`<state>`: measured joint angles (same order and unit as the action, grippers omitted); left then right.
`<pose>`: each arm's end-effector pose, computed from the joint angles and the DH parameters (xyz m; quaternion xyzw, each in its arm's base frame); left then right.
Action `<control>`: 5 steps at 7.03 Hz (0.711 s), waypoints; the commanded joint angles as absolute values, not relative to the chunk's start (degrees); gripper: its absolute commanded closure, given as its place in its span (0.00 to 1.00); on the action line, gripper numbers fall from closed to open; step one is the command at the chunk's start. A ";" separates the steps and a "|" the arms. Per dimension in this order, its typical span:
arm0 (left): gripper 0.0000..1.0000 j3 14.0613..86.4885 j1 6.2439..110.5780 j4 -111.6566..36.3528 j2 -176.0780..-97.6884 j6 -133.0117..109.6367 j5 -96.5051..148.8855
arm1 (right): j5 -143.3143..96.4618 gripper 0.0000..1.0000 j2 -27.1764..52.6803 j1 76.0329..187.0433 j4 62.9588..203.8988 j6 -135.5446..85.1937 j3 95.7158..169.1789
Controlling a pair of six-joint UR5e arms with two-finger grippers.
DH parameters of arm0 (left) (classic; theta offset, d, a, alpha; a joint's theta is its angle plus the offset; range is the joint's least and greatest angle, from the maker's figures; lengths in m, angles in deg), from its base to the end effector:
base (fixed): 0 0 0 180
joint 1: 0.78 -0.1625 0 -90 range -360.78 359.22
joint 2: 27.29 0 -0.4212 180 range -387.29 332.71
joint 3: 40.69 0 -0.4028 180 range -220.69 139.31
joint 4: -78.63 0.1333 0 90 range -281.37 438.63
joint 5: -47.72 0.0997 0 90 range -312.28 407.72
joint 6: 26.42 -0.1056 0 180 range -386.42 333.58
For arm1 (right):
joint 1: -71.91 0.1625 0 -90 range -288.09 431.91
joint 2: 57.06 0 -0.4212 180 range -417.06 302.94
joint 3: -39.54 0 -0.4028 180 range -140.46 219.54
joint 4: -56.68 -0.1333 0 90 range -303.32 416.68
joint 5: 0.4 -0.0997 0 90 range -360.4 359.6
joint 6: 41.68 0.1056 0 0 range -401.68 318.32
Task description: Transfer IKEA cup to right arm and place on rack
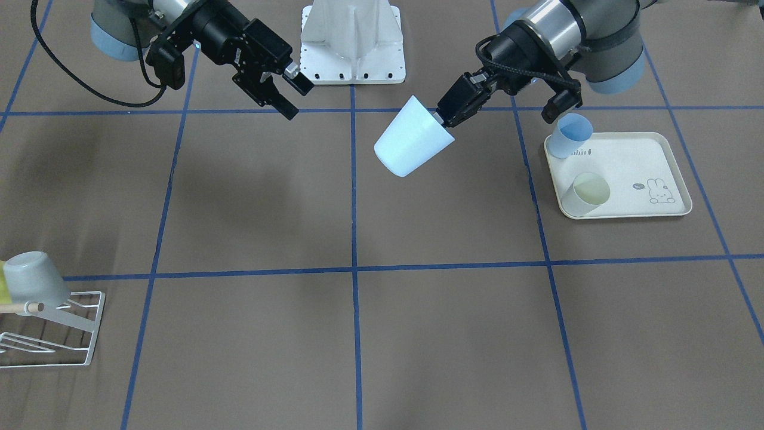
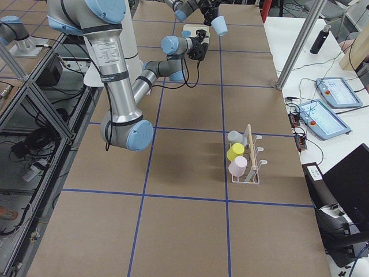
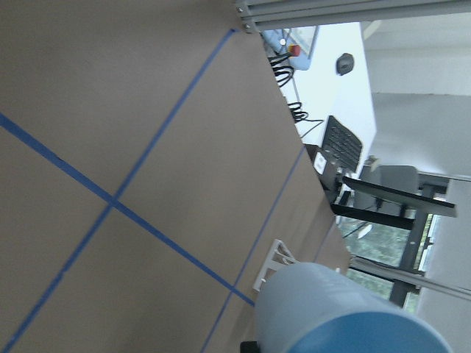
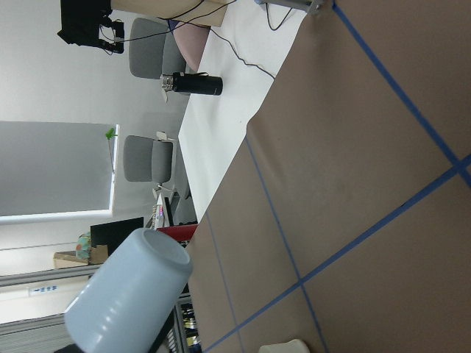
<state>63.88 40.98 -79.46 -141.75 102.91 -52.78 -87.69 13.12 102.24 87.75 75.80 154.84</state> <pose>0.3397 -0.4562 0.1664 -0.0374 0.8021 -0.3286 0.4973 -0.3662 -0.3745 0.1510 0.0341 -0.7875 0.3137 0.5295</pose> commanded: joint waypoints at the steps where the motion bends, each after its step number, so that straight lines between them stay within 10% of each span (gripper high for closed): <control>1: 1.00 63.28 39.82 -85.53 -141.81 105.68 -48.61 | -87.77 0.00 11.41 101.79 80.70 82.59 153.64; 5: 1.00 61.43 34.38 -94.43 -141.99 106.65 -45.18 | -93.21 0.00 6.84 103.99 80.85 82.51 149.23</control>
<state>61.56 35.64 -93.61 -141.86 106.94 -45.99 -91.94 7.72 103.47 80.84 82.43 150.06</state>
